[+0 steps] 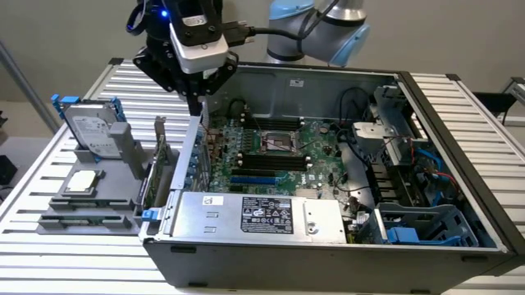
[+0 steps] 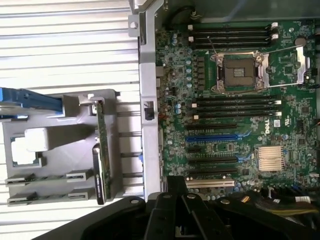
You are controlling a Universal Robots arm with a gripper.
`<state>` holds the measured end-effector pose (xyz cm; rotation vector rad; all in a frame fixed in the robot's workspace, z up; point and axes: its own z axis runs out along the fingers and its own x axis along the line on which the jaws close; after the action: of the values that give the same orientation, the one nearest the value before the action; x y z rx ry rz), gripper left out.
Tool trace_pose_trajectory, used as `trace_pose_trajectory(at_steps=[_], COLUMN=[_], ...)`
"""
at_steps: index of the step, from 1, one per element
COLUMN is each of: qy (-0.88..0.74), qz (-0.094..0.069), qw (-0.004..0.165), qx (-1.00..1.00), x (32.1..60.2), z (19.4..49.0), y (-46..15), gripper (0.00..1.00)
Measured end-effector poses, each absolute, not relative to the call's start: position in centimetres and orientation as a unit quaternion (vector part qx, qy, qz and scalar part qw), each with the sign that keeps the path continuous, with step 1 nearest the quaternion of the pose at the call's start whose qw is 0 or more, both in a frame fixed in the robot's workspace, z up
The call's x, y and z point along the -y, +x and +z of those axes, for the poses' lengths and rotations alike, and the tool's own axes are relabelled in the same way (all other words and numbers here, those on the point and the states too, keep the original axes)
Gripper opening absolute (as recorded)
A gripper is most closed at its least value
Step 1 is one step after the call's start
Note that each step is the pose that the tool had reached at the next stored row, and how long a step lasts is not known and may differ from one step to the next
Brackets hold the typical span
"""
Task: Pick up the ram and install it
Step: 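Reach for the ram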
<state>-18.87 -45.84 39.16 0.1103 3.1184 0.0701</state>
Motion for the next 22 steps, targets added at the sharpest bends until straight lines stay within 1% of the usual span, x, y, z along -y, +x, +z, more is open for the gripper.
trace_pose_trajectory(at_steps=[22], qy=[0.035], qz=[0.022], qw=[0.010], qx=[-0.999], x=[48.8], z=[39.0], y=[-28.9], gripper=[0.11])
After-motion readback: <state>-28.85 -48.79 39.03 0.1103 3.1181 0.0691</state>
